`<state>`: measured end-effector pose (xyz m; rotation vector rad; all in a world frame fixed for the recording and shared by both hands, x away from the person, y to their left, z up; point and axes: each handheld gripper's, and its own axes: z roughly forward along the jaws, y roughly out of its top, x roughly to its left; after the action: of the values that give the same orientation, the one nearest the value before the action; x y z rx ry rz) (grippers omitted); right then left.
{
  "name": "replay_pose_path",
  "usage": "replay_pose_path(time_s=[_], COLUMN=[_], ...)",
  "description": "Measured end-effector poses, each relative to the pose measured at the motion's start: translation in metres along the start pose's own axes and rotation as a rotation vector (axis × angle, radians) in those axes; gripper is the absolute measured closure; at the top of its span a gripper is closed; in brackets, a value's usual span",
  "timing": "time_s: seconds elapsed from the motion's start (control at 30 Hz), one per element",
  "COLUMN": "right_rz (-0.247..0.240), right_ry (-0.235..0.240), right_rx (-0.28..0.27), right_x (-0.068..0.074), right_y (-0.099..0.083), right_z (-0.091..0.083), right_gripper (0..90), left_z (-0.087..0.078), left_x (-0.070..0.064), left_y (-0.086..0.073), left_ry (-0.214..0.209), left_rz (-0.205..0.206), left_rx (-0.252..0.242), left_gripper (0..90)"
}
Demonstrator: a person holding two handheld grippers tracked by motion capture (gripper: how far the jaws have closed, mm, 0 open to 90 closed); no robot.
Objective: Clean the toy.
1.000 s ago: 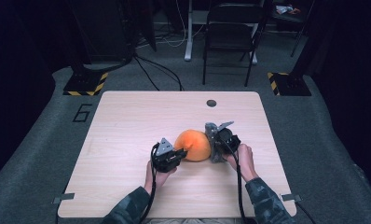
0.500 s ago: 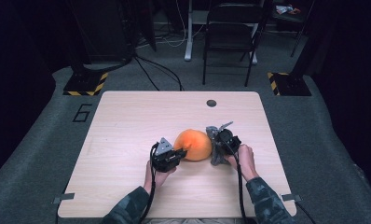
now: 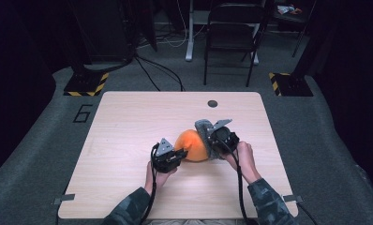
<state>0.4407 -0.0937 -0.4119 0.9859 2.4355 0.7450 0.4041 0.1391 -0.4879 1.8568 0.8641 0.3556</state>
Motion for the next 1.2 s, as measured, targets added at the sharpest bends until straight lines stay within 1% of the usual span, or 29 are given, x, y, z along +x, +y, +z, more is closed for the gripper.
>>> replay_pose_path(time_s=[0.07, 0.1, 0.13, 0.2, 0.27, 0.3, 0.33, 0.37, 0.4, 0.43, 0.47, 0.5, 0.53, 0.57, 0.63, 0.67, 0.7, 0.73, 0.77, 0.8, 0.83, 0.9, 0.93, 1.0, 1.03, 1.07, 1.1, 1.17, 1.2], right_rz=[-0.017, 0.005, 0.026, 0.018, 0.049, 0.041, 0.028, 0.043, 0.050, 0.055, 0.049, 0.057, 0.062, 0.054, 0.056, 0.058, 0.061, 0.048, 0.043, 0.048, 0.043, 0.051, 0.044, 0.056, 0.055, 0.064, 0.083, 0.108, 0.115], right_ry=[-0.032, -0.033, -0.027, -0.027, -0.026, -0.025, -0.028, -0.022, -0.018, -0.012, -0.012, -0.015, -0.014, -0.012, -0.018, -0.020, -0.020, -0.018, -0.011, -0.008, -0.011, -0.012, -0.005, -0.009, -0.011, -0.009, 0.005, 0.013, 0.026], right_rx=[0.021, 0.032, 0.028, 0.017, 0.020, 0.022, 0.008, 0.007, 0.007, 0.008, 0.000, 0.006, 0.008, -0.003, 0.006, 0.014, 0.014, 0.006, 0.011, 0.017, 0.010, 0.021, 0.034, 0.036, 0.022, 0.025, 0.021, -0.002, -0.008], right_x=[0.002, 0.002, 0.000, -0.005, -0.007, -0.009, -0.011, -0.012, -0.013, -0.014, -0.015, -0.015, -0.015, -0.015, -0.013, -0.013, -0.013, -0.014, -0.014, -0.014, -0.014, -0.014, -0.015, -0.016, -0.018, -0.020, -0.022, -0.024, -0.025], right_y=[-0.004, -0.007, -0.008, -0.009, -0.012, -0.013, -0.014, -0.015, -0.016, -0.016, -0.017, -0.017, -0.017, -0.016, -0.016, -0.016, -0.016, -0.016, -0.016, -0.015, -0.015, -0.015, -0.014, -0.013, -0.013, -0.012, -0.011, -0.010, -0.009], right_z=[0.013, 0.015, 0.016, 0.018, 0.020, 0.021, 0.023, 0.024, 0.024, 0.025, 0.026, 0.026, 0.026, 0.027, 0.026, 0.025, 0.025, 0.025, 0.024, 0.023, 0.023, 0.021, 0.019, 0.017, 0.015, 0.013, 0.011, 0.005, 0.001], right_gripper=[76.6, 76.6, 76.6, 76.6, 76.6, 76.7, 76.6, 76.7, 76.6, 76.6, 76.7, 76.6, 76.6, 76.6, 76.6, 76.6, 76.6, 76.6, 76.6, 76.5, 76.5, 76.5, 76.5, 76.5, 76.5, 76.6, 76.6, 76.6, 76.6], left_z=[0.000, 0.000, 0.000, 0.000, 0.000, -0.001, 0.000, 0.000, 0.002, 0.004, 0.006, 0.008, 0.013, 0.015, 0.016, 0.016, 0.015, 0.015, 0.014, 0.013, 0.013, 0.011, 0.010, 0.007, 0.005, 0.003, 0.002, -0.002, -0.003], left_x=[-0.001, -0.003, -0.006, -0.009, -0.011, -0.010, -0.010, -0.009, -0.009, -0.009, -0.009, -0.009, -0.010, -0.011, -0.011, -0.011, -0.010, -0.009, -0.008, -0.008, -0.008, -0.007, -0.007, -0.008, -0.008, -0.009, -0.009, -0.009, -0.009], left_y=[0.001, 0.001, 0.002, 0.003, 0.003, 0.003, 0.003, 0.003, 0.003, 0.002, 0.001, 0.000, -0.003, -0.005, -0.006, -0.007, -0.007, -0.007, -0.007, -0.007, -0.006, -0.005, -0.003, 0.000, 0.002, 0.004, 0.005, 0.010, 0.011], left_ry=[0.006, 0.016, 0.033, 0.069, 0.106, 0.122, 0.127, 0.139, 0.161, 0.170, 0.167, 0.161, 0.176, 0.190, 0.186, 0.179, 0.176, 0.171, 0.167, 0.162, 0.158, 0.147, 0.137, 0.125, 0.125, 0.112, 0.107, 0.072, 0.062], left_rz=[0.016, 0.029, 0.045, 0.076, 0.101, 0.108, 0.103, 0.104, 0.128, 0.137, 0.135, 0.132, 0.153, 0.173, 0.166, 0.157, 0.155, 0.147, 0.148, 0.145, 0.141, 0.137, 0.136, 0.130, 0.130, 0.125, 0.120, 0.087, 0.076], left_rx=[0.001, 0.001, 0.009, 0.022, 0.040, 0.041, 0.044, 0.041, 0.049, 0.048, 0.052, 0.057, 0.057, 0.053, 0.044, 0.033, 0.034, 0.030, 0.034, 0.033, 0.030, 0.024, 0.027, 0.020, 0.010, 0.010, 0.006, 0.024, 0.021], left_gripper=[74.2, 70.3, 66.5, 60.1, 54.7, 51.8, 50.3, 47.8, 46.3, 44.8, 43.7, 43.0, 42.7, 44.4, 52.2, 58.3, 66.8, 71.6, 73.7, 75.0, 76.5, 78.7, 79.4, 80.6, 81.1, 81.3, 81.5, 81.6, 81.7])
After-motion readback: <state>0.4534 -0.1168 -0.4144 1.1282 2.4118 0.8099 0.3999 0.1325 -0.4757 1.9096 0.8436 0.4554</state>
